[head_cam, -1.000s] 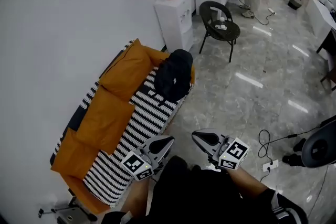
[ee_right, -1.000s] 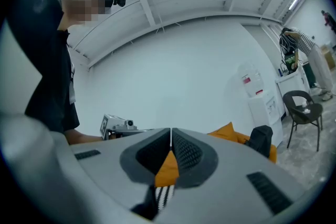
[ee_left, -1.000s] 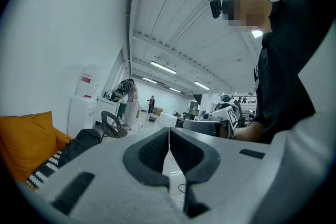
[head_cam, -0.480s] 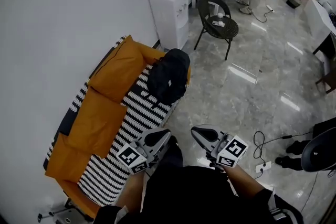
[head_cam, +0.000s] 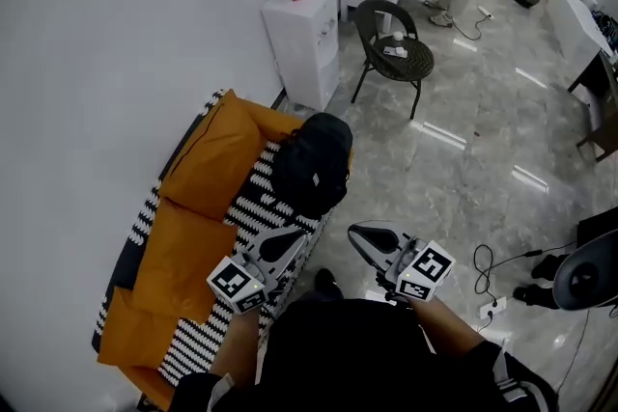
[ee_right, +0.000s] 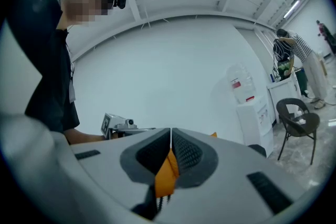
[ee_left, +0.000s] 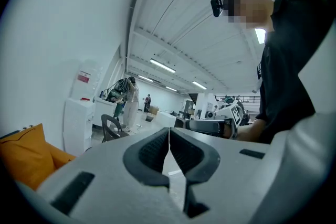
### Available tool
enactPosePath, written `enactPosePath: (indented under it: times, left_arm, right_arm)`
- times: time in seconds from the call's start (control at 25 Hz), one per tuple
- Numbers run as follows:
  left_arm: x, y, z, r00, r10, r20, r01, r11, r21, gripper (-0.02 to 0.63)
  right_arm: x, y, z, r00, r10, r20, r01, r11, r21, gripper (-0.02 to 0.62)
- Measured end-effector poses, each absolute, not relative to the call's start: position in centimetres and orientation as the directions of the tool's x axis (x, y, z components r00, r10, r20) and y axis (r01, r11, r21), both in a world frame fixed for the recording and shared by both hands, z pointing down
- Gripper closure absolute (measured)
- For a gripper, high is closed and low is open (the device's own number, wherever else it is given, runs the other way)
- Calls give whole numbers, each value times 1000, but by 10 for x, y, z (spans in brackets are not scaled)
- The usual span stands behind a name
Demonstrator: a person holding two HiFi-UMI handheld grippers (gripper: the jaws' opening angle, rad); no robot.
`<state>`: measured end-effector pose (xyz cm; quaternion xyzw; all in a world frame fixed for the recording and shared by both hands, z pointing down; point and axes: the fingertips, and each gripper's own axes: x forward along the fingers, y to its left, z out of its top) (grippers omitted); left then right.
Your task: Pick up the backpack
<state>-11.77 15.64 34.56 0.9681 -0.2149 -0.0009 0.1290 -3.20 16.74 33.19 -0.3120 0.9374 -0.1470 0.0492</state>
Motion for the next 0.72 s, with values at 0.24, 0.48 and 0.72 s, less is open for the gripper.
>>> enactPosePath:
  times: [0.24, 0.48, 0.72]
  left_arm:
    - [-128, 113, 342, 927, -374, 13, -367, -900, 235, 581]
    - [-135, 93, 355, 931, -365, 24, -359, -899, 252, 581]
    - [-134, 82, 367, 939, -342, 22, -335, -901, 276, 581]
  right_arm:
    - [-42, 130, 331, -773, -635, 7, -609, 739, -288, 566]
    - [-49, 117, 342, -763, -644, 51, -628, 722, -290, 566]
    - [-52, 105, 345, -754, -653, 68, -640, 710, -293, 566]
